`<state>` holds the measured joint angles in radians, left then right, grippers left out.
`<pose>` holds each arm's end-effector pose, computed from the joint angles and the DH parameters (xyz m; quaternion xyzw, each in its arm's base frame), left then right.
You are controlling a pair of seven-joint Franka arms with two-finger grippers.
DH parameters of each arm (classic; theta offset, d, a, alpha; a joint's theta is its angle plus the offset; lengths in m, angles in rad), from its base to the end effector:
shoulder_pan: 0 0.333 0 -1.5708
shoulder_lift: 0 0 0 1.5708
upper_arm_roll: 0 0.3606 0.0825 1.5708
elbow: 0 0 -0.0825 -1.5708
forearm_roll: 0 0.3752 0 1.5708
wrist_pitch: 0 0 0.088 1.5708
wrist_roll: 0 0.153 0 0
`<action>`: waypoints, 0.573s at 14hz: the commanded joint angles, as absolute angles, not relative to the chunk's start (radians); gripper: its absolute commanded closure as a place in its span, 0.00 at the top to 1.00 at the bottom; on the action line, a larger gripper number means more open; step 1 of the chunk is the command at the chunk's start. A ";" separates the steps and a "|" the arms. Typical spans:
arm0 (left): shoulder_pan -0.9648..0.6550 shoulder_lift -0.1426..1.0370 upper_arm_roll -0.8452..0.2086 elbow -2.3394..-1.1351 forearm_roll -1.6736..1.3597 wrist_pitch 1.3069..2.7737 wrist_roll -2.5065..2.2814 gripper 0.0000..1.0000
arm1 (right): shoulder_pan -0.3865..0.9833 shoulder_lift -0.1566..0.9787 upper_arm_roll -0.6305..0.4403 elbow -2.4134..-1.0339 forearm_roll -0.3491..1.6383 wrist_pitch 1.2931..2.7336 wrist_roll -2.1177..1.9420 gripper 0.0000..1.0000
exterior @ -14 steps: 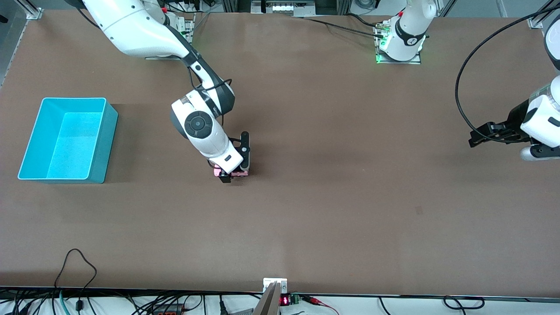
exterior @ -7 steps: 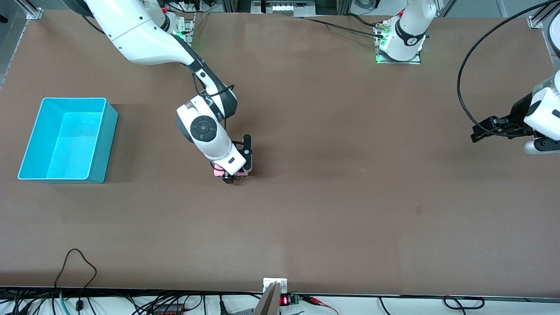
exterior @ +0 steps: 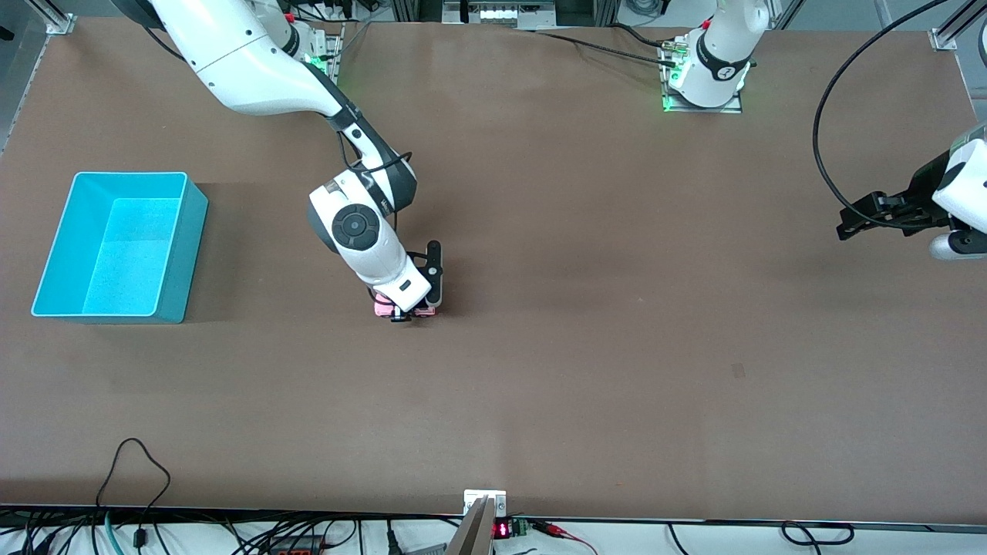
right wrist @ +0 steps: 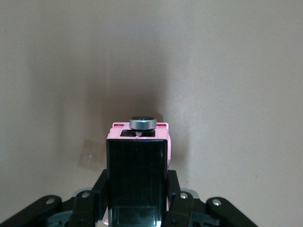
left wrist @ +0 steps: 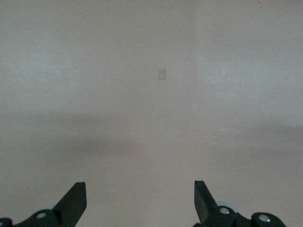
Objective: Wind and store pink jeep toy
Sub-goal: 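Grasp the pink jeep with the right gripper and lift it, then carry the jeep into the cyan bin with the right gripper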
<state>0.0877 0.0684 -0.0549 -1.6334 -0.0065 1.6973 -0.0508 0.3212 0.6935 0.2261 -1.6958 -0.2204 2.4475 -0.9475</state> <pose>0.5767 0.0190 0.5666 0.9991 0.0423 -0.0022 0.0051 0.6181 0.3486 0.2022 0.6952 0.7176 0.0396 0.0109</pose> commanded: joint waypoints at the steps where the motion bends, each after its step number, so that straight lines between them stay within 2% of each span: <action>1: 0.074 0.051 -0.048 -1.624 -0.015 1.671 -0.031 1.00 | 0.327 0.588 0.174 -1.724 -0.219 2.372 -0.898 0.00; 5: 0.075 0.046 -0.045 -1.626 -0.020 1.671 -0.026 1.00 | 0.324 0.349 0.089 -1.879 -0.221 2.263 -0.637 0.00; 8: 0.077 0.046 -0.040 -1.626 -0.020 1.666 -0.021 1.00 | 0.310 0.191 -0.043 -2.017 -0.218 2.260 -0.558 0.00</action>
<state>0.0822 0.0570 -0.0535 -1.6314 -0.0065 1.6870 -0.0502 0.3180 0.3298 0.0292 -1.8671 -0.2198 2.2474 -0.6114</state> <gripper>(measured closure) 0.000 0.493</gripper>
